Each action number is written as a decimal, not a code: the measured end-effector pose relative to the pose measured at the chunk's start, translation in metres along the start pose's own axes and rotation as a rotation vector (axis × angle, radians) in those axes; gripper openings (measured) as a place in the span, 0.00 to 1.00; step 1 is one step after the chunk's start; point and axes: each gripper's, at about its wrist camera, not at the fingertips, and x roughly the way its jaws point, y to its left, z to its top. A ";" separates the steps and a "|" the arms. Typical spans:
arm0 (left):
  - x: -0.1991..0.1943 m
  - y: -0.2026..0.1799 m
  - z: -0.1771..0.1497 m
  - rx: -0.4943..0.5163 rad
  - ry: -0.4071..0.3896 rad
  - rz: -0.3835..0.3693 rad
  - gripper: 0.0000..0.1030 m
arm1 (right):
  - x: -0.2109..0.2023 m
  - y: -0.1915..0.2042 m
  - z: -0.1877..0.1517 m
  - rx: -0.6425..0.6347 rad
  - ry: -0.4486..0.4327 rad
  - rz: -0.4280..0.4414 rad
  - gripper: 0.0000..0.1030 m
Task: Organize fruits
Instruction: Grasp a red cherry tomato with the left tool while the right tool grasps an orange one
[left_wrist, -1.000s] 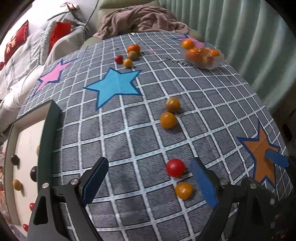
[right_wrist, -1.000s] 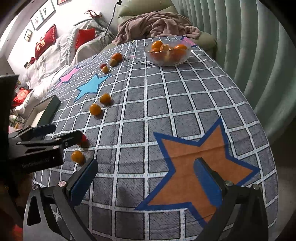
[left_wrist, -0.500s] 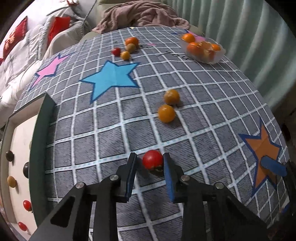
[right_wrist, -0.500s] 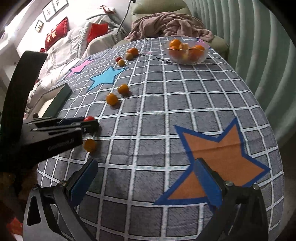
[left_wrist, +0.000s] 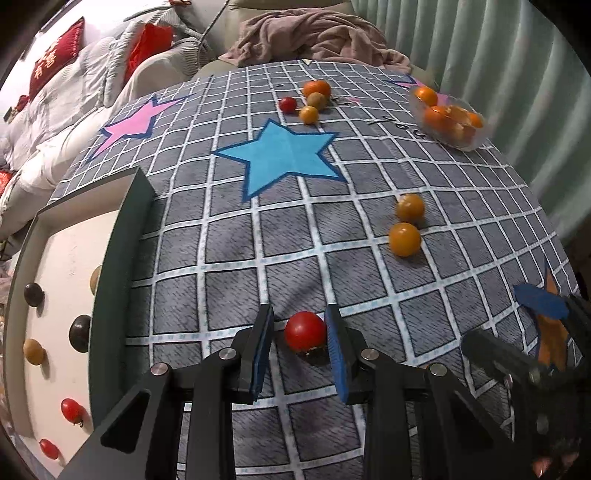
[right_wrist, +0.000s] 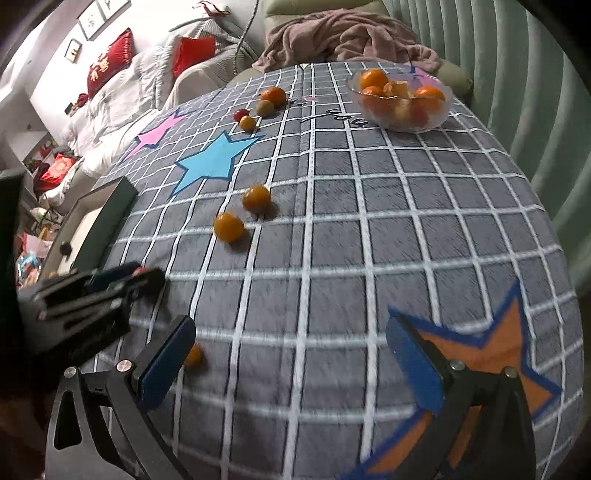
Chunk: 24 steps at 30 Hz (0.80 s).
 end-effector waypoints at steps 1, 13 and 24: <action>0.000 0.001 0.000 -0.003 -0.001 0.002 0.31 | 0.003 0.002 0.004 -0.001 0.002 0.003 1.00; 0.000 0.006 -0.003 -0.016 -0.032 0.011 0.31 | 0.034 0.054 0.034 -0.153 -0.006 -0.036 0.65; -0.004 0.009 -0.010 -0.018 -0.056 -0.009 0.24 | 0.017 0.039 0.016 -0.107 -0.021 0.056 0.23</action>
